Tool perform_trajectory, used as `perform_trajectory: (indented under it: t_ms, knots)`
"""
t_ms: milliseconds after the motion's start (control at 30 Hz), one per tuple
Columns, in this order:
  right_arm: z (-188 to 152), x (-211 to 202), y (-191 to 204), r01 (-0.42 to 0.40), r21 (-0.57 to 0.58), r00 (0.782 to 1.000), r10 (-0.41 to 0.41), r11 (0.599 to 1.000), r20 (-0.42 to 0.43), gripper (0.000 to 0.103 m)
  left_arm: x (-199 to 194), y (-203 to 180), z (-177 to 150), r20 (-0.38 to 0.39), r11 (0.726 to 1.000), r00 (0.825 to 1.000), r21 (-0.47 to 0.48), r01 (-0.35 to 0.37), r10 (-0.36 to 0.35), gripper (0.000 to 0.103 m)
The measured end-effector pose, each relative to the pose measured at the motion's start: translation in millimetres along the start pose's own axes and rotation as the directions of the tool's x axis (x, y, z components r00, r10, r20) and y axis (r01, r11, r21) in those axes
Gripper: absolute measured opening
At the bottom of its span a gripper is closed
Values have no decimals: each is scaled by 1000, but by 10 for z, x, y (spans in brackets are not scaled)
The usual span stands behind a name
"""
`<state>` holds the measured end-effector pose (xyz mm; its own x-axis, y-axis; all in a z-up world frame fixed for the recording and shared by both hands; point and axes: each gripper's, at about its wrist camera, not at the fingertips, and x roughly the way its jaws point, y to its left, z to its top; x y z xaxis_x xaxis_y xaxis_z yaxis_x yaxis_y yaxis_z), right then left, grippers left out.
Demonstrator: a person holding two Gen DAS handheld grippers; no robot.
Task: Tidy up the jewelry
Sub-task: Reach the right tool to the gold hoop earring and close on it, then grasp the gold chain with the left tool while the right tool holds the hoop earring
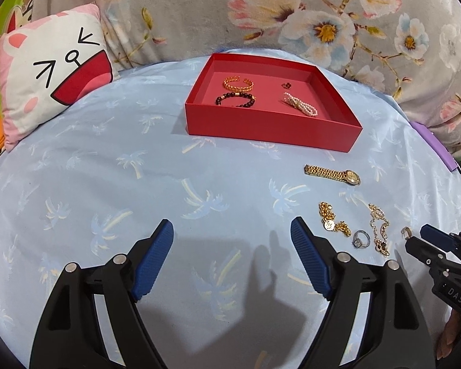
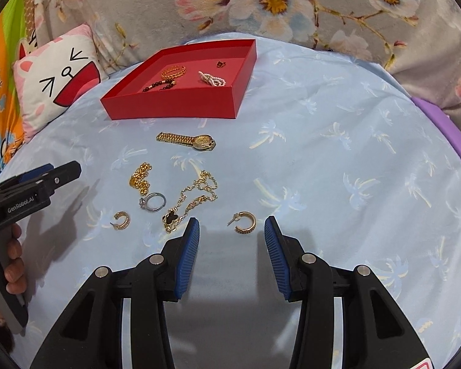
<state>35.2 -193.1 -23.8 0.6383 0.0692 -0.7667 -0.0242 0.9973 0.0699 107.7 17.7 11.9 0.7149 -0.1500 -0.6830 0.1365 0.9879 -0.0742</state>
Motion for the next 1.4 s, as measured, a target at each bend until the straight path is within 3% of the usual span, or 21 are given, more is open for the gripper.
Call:
perform_trajectory:
  t_ms: [233,500,1000,1400]
  knots:
    - [31,112,-79,-23,56,999,25,998,-38,34,-18,-48,-23,6,1000,1000,26,-2,2,76]
    - [69,178,30,42,32,998,-41,999,-49,19,-16,-82,-19,4,999,1000,42,-5,5,76]
    - [45,47,-43,39,57,999,-38,998,-20,18,8,-110,-39,-18,999,1000,45,23,-22,76]
    - [62,-126,-92,17,65,1000,-18,998,18,18,148,-499,-26,-87,991,994,111,73,-63,76]
